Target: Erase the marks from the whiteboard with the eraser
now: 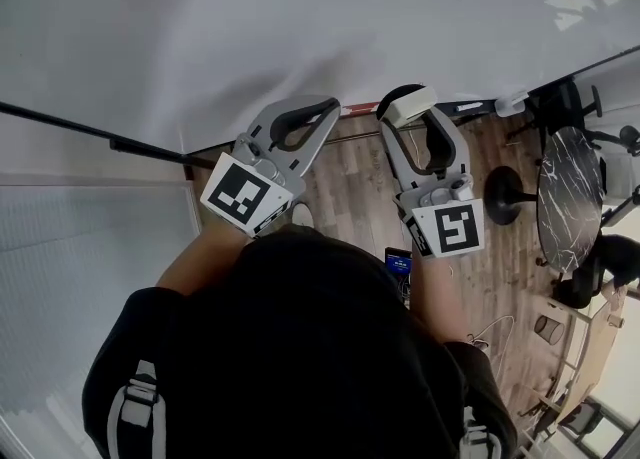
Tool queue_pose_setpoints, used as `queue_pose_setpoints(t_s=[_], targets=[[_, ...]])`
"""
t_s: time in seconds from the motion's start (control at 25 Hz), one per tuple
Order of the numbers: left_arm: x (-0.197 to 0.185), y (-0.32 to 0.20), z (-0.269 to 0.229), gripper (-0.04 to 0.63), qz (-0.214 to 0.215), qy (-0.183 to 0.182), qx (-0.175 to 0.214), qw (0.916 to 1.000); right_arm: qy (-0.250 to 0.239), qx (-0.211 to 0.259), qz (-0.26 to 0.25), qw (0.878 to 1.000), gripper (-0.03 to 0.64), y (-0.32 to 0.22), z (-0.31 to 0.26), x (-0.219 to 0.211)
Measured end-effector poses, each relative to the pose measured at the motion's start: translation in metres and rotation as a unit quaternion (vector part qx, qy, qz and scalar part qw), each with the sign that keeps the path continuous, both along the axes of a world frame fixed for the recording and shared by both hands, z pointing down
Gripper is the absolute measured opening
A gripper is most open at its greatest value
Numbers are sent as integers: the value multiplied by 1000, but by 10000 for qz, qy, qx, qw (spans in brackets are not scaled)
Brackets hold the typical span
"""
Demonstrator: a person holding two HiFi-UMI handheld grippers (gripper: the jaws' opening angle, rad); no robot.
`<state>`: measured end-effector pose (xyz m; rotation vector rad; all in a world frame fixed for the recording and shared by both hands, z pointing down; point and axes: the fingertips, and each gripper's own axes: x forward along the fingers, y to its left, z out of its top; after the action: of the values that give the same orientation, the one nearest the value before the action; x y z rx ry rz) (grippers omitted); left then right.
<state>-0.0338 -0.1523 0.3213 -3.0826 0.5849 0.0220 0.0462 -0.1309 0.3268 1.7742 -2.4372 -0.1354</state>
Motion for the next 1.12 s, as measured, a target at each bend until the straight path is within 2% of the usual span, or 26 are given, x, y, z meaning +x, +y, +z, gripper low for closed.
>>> queue_pose_setpoints(t_s=[0.28, 0.44, 0.68, 1.12], targets=[[-5, -12, -7, 6, 154, 11, 59, 9999, 294, 163, 441, 9985, 227, -20, -26, 0], [-4, -13, -13, 6, -70, -77, 440, 9990, 437, 262, 504, 9974, 227, -27, -33, 9], [-2, -27, -21, 6, -174, 39, 234, 9996, 395, 418, 543, 9969, 225, -54, -58, 20], [1, -29, -15, 6, -763, -55, 166, 9969, 581, 832, 442, 9939, 225, -81, -72, 26]])
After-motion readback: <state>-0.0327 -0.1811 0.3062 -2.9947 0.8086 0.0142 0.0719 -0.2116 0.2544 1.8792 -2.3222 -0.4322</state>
